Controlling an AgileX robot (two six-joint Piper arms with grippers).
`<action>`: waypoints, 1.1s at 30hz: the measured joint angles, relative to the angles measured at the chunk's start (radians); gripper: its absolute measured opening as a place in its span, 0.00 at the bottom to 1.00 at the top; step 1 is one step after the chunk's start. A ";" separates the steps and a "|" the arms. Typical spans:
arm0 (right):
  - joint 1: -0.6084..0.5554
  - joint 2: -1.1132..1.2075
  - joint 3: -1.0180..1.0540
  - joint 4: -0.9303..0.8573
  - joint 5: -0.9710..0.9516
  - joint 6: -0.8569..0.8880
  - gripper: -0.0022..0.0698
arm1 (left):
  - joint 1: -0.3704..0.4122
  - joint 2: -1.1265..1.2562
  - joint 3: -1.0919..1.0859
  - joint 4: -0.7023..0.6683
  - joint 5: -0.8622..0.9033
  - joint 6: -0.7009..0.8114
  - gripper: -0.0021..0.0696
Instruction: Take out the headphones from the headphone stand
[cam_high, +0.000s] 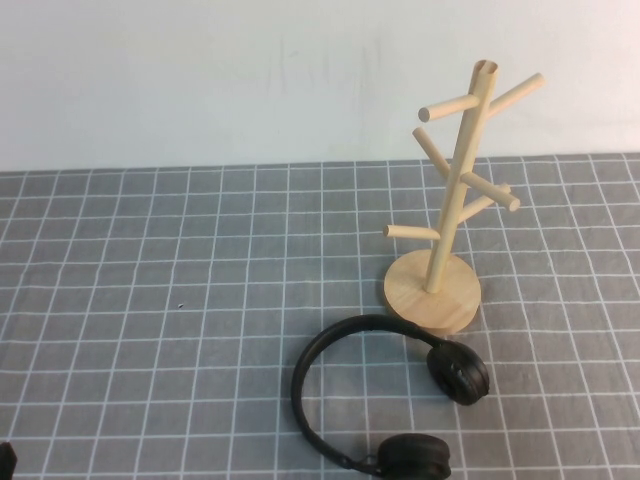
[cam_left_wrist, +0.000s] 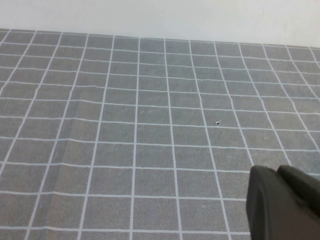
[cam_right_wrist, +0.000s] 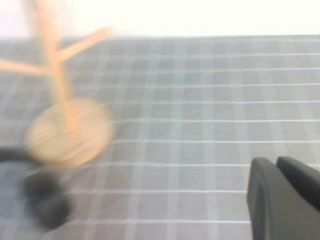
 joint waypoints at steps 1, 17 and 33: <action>-0.048 -0.064 0.058 0.000 -0.025 -0.002 0.02 | 0.000 0.000 0.000 0.000 0.000 0.000 0.02; -0.300 -0.406 0.322 -0.015 -0.111 -0.004 0.02 | 0.000 0.000 0.000 0.000 0.000 0.000 0.02; -0.255 -0.406 0.324 0.065 -0.130 -0.207 0.02 | 0.000 0.000 0.000 0.000 0.000 0.000 0.02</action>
